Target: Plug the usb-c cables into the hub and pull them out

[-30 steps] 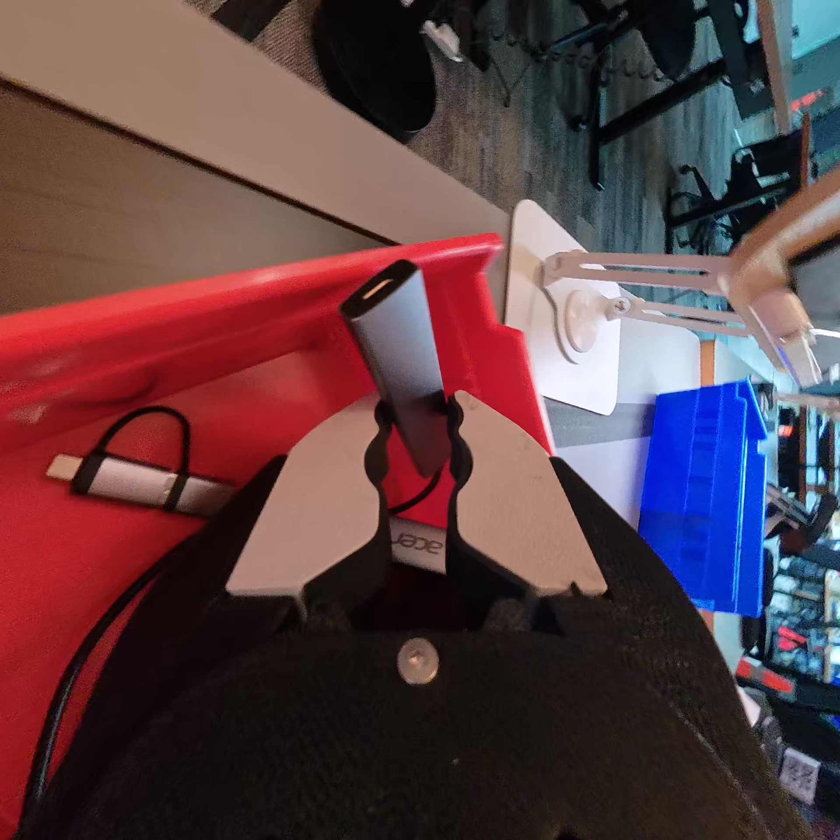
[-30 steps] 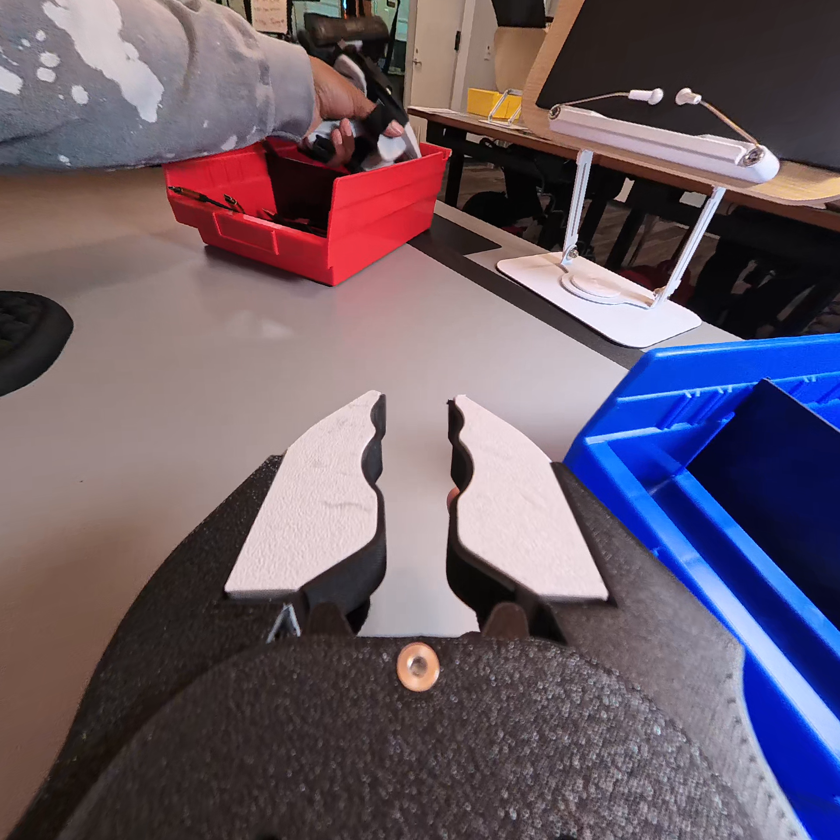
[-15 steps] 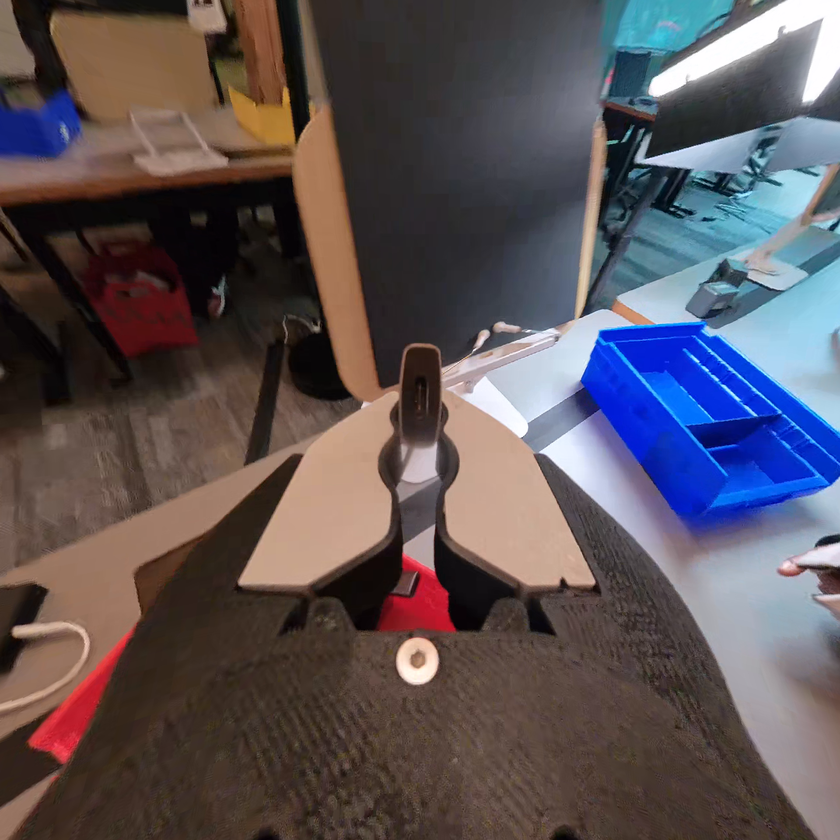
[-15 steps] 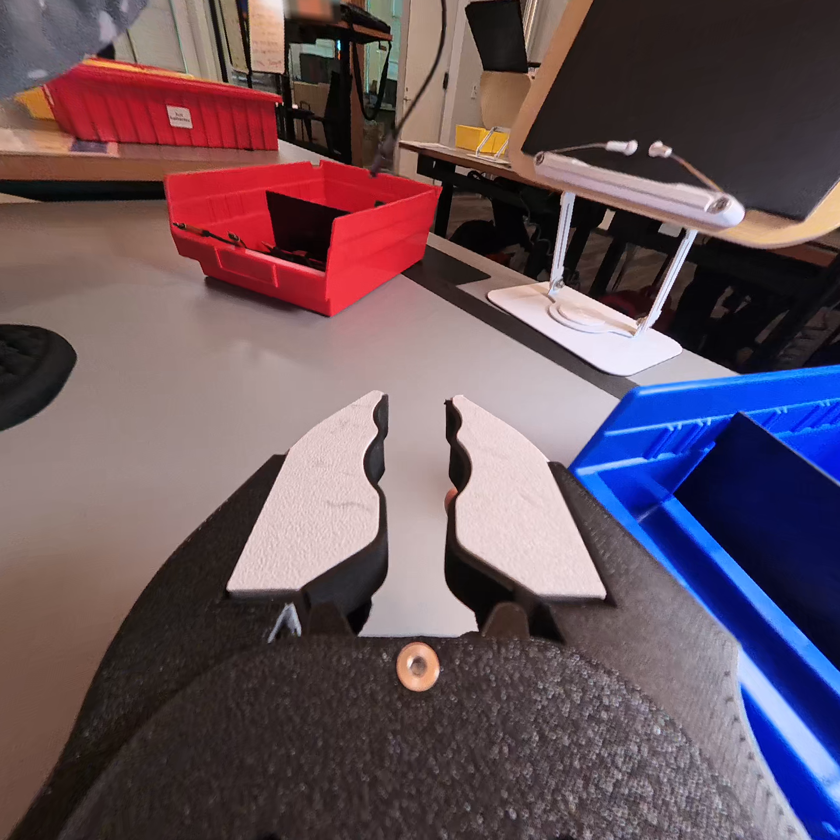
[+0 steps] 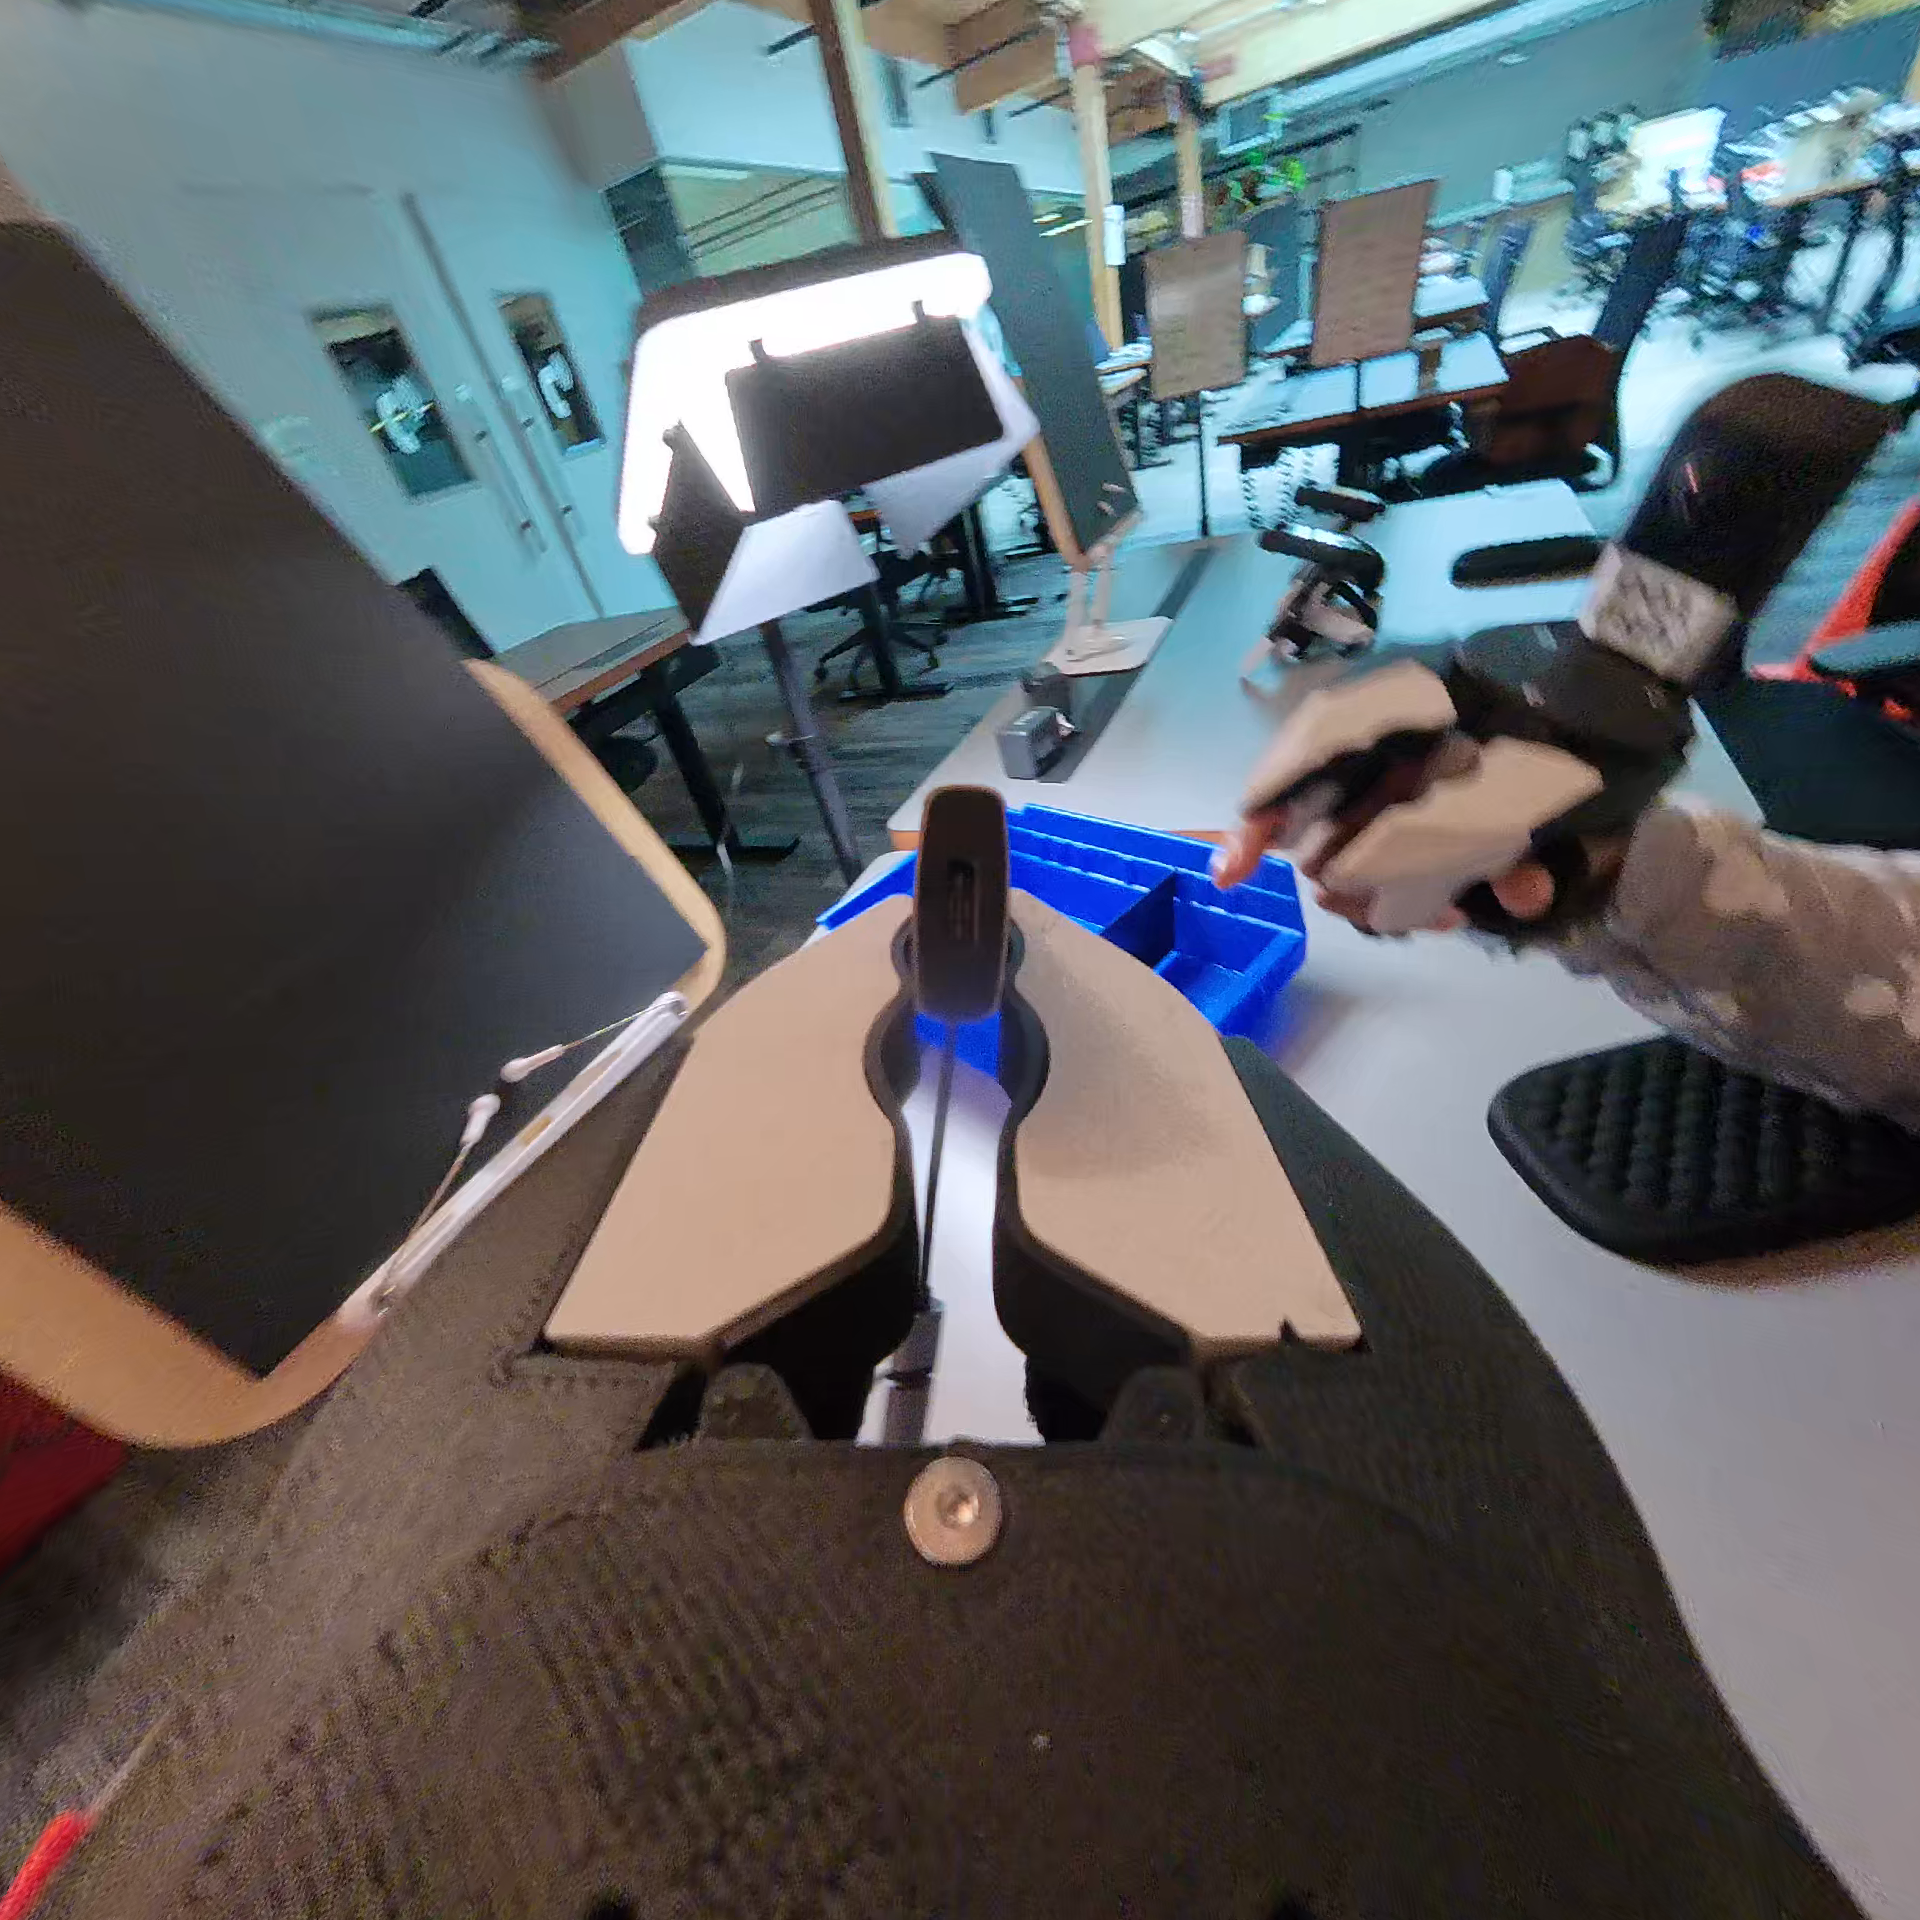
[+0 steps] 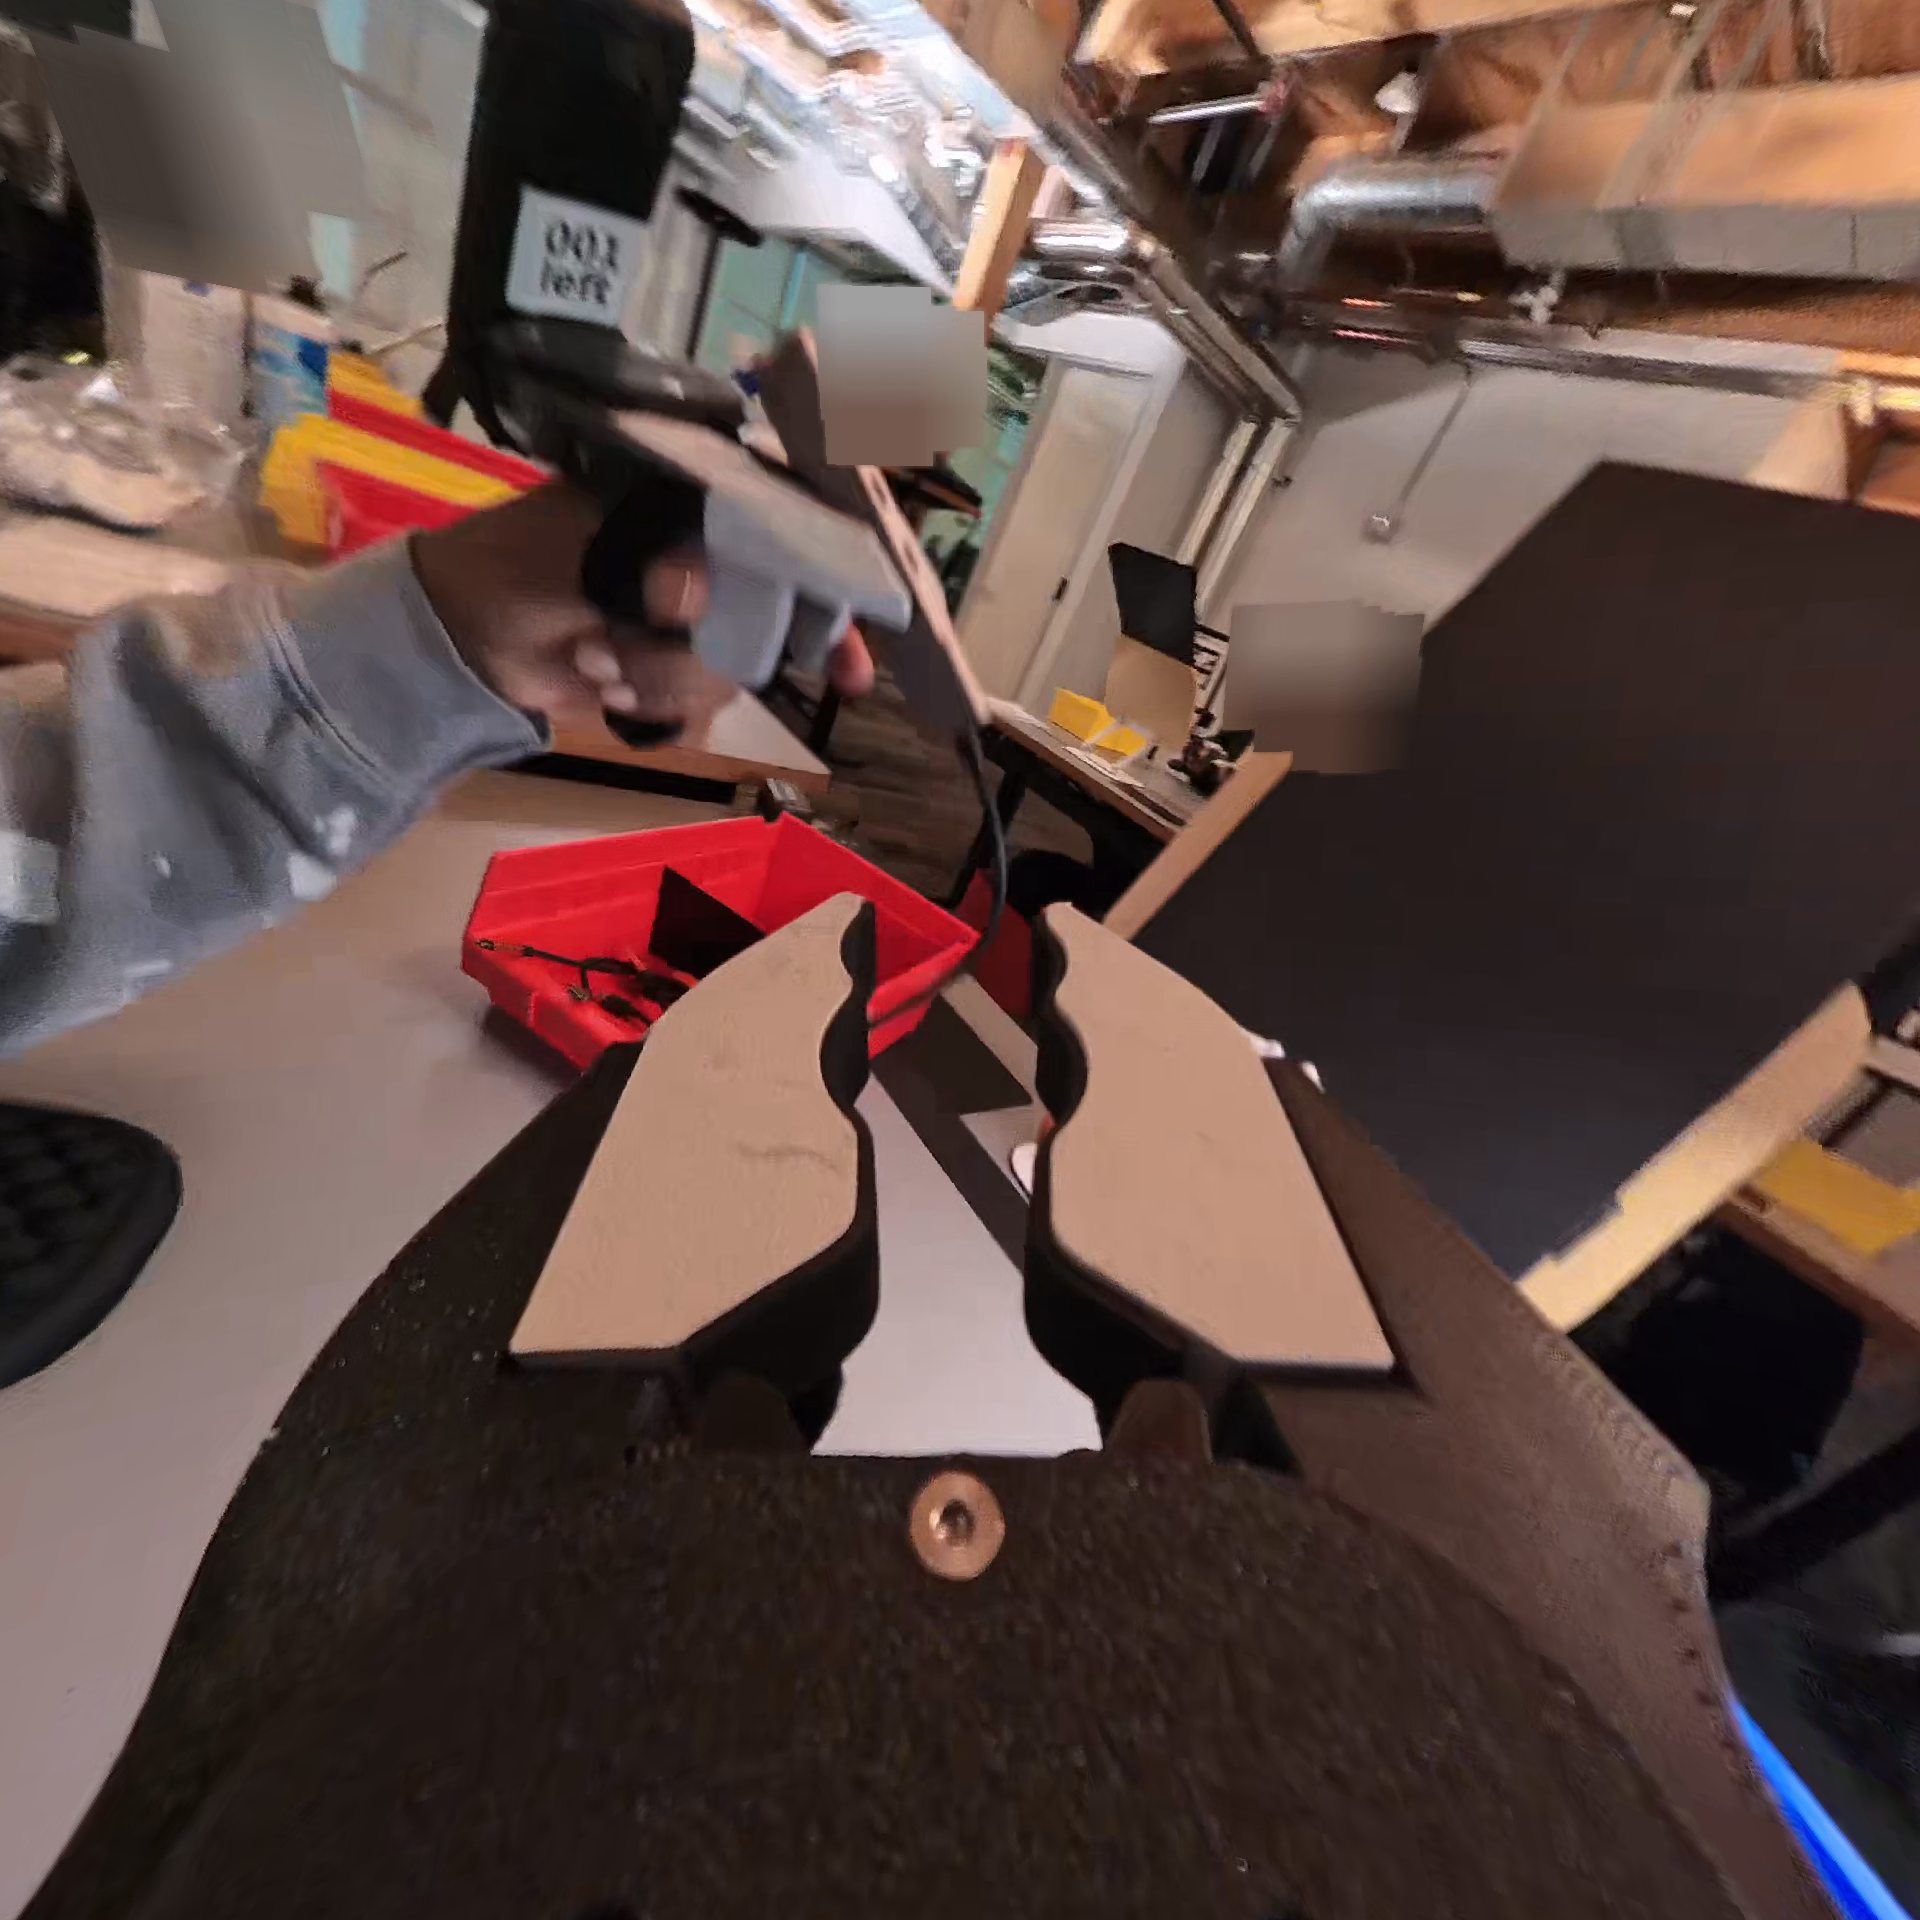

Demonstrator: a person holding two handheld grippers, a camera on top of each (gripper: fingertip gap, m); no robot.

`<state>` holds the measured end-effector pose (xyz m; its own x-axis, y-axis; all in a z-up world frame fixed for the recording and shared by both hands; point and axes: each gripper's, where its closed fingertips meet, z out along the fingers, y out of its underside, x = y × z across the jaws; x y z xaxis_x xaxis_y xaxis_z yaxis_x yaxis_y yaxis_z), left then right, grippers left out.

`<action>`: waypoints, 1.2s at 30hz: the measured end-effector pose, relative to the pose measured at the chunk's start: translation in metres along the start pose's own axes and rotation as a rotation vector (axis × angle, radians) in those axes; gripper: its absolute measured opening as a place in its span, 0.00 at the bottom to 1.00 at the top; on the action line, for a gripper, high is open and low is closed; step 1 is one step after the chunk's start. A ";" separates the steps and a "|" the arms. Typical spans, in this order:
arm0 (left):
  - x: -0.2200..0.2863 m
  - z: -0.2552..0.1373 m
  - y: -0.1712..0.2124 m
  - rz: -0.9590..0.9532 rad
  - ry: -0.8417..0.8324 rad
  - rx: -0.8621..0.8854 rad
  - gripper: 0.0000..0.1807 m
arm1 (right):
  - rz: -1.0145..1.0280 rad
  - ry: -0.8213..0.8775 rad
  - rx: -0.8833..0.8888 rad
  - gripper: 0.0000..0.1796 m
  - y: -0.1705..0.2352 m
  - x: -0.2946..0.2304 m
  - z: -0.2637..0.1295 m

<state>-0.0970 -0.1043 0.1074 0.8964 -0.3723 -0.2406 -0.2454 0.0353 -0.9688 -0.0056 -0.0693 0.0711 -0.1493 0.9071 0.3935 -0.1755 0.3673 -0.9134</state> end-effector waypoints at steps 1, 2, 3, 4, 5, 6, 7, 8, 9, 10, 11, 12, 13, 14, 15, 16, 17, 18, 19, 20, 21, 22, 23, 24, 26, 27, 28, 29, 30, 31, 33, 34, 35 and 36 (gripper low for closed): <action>0.015 0.005 0.005 0.036 0.031 0.010 0.06 | -0.033 -0.048 -0.021 0.15 -0.006 -0.006 0.005; 0.028 0.010 0.011 0.068 0.060 0.024 0.05 | -0.071 -0.103 -0.062 0.16 -0.006 -0.014 0.010; 0.041 0.015 0.017 0.100 0.088 0.038 0.06 | -0.117 -0.148 -0.114 0.18 0.000 -0.022 0.013; 0.054 0.019 0.022 0.137 0.126 0.051 0.05 | -0.175 -0.169 -0.155 0.20 0.008 -0.028 0.016; 0.065 0.025 0.028 0.175 0.171 0.055 0.05 | -0.242 -0.167 -0.177 0.20 0.017 -0.032 0.019; 0.075 0.029 0.033 0.198 0.212 0.041 0.05 | -0.297 -0.162 -0.197 0.20 0.027 -0.035 0.023; 0.084 0.033 0.038 0.206 0.250 0.028 0.05 | -0.321 -0.171 -0.210 0.21 0.035 -0.039 0.026; 0.092 0.034 0.040 0.212 0.287 0.034 0.05 | -0.312 -0.198 -0.200 0.19 0.039 -0.044 0.028; 0.098 0.035 0.040 0.217 0.309 0.053 0.06 | -0.294 -0.228 -0.171 0.14 0.039 -0.050 0.027; 0.102 0.035 0.039 0.215 0.326 0.073 0.06 | -0.275 -0.239 -0.140 0.08 0.036 -0.051 0.026; 0.105 0.034 0.037 0.205 0.347 0.089 0.06 | -0.258 -0.260 -0.117 0.07 0.033 -0.052 0.023; 0.107 0.033 0.036 0.193 0.358 0.099 0.05 | -0.231 -0.286 -0.098 0.07 0.031 -0.054 0.020; 0.109 0.032 0.035 0.185 0.364 0.101 0.06 | -0.208 -0.312 -0.078 0.06 0.029 -0.056 0.017; 0.111 0.033 0.034 0.184 0.362 0.096 0.06 | -0.194 -0.331 -0.061 0.06 0.028 -0.057 0.014; 0.113 0.034 0.034 0.195 0.348 0.083 0.06 | -0.188 -0.342 -0.050 0.06 0.028 -0.056 0.012; 0.114 0.035 0.034 0.215 0.329 0.065 0.06 | -0.185 -0.352 -0.051 0.06 0.030 -0.056 0.010; 0.114 0.036 0.036 0.236 0.307 0.045 0.06 | -0.183 -0.362 -0.062 0.05 0.033 -0.054 0.008; 0.113 0.037 0.037 0.252 0.286 0.024 0.07 | -0.178 -0.373 -0.079 0.05 0.036 -0.053 0.005; 0.112 0.037 0.038 0.261 0.268 0.007 0.07 | -0.176 -0.376 -0.096 0.05 0.039 -0.051 0.002; 0.110 0.036 0.039 0.265 0.256 -0.007 0.08 | -0.176 -0.380 -0.118 0.05 0.042 -0.049 -0.001; 0.109 0.035 0.040 0.268 0.249 -0.020 0.08 | -0.183 -0.379 -0.146 0.05 0.045 -0.047 -0.004; 0.108 0.033 0.042 0.272 0.242 -0.035 0.08 | -0.203 -0.370 -0.175 0.05 0.048 -0.044 -0.007; 0.106 0.031 0.043 0.279 0.235 -0.051 0.08 | -0.226 -0.361 -0.215 0.05 0.053 -0.042 -0.009; 0.105 0.030 0.045 0.289 0.228 -0.065 0.08 | -0.251 -0.352 -0.262 0.05 0.059 -0.040 -0.012; 0.106 0.027 0.051 0.305 0.240 -0.106 0.09 | -0.282 -0.353 -0.312 0.05 0.065 -0.039 -0.016; 0.109 0.027 0.057 0.313 0.256 -0.143 0.11 | -0.285 -0.363 -0.326 0.05 0.066 -0.041 -0.018; 0.111 0.027 0.064 0.323 0.267 -0.181 0.12 | -0.286 -0.376 -0.338 0.05 0.067 -0.044 -0.019; 0.112 0.029 0.069 0.335 0.270 -0.209 0.12 | -0.288 -0.388 -0.350 0.05 0.068 -0.046 -0.020; 0.113 0.031 0.073 0.342 0.273 -0.223 0.10 | -0.289 -0.399 -0.360 0.05 0.069 -0.048 -0.020; 0.115 0.032 0.074 0.343 0.284 -0.226 0.08 | -0.291 -0.410 -0.367 0.05 0.069 -0.051 -0.021; 0.116 0.033 0.072 0.339 0.291 -0.206 0.05 | -0.290 -0.394 -0.349 0.05 0.066 -0.048 -0.021; 0.115 0.033 0.068 0.336 0.285 -0.183 0.05 | -0.280 -0.375 -0.314 0.06 0.060 -0.045 -0.020; 0.113 0.032 0.062 0.324 0.276 -0.147 0.05 | -0.265 -0.347 -0.266 0.06 0.051 -0.040 -0.019; 0.110 0.031 0.055 0.300 0.267 -0.108 0.05 | -0.247 -0.310 -0.209 0.07 0.040 -0.034 -0.018</action>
<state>-0.0006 -0.1149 0.0263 0.6554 -0.5884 -0.4735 -0.5311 0.0868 -0.8429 0.0096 -0.0824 0.0195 -0.4175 0.6942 0.5863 -0.0473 0.6278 -0.7769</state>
